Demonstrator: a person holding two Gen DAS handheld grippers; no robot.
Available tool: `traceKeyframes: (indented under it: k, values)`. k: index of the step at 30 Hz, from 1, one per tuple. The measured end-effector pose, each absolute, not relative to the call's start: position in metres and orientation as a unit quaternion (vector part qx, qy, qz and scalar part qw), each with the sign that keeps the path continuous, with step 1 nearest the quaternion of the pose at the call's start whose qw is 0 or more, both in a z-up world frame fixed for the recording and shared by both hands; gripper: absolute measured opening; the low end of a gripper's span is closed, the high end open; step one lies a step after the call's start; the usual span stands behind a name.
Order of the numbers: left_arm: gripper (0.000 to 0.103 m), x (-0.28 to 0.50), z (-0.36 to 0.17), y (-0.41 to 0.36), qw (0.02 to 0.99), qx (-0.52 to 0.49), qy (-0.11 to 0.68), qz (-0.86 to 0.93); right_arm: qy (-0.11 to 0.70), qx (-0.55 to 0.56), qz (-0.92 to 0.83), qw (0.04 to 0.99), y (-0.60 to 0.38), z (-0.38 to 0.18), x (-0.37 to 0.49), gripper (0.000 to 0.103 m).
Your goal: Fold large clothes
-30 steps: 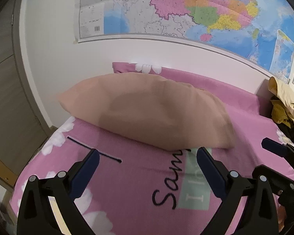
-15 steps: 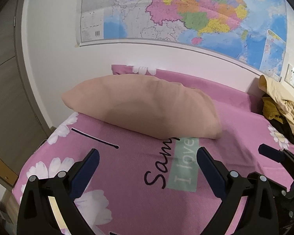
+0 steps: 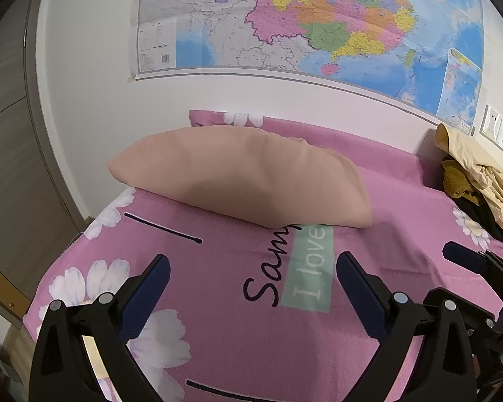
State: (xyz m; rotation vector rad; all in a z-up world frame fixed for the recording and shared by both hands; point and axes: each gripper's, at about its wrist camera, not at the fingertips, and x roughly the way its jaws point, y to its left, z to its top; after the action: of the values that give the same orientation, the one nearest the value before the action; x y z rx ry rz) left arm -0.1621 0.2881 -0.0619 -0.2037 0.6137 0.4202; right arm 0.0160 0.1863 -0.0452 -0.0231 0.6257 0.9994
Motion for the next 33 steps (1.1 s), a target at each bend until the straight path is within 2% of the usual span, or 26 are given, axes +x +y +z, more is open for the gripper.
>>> traceKeyframes:
  k: [33]
  values:
    - [0.096, -0.1668, -0.0652, 0.2836, 0.927, -0.095, 0.300, 0.206, 0.299, 0.000, 0.480, 0.825, 0.1831, -0.0466, 0.0140, 0.097]
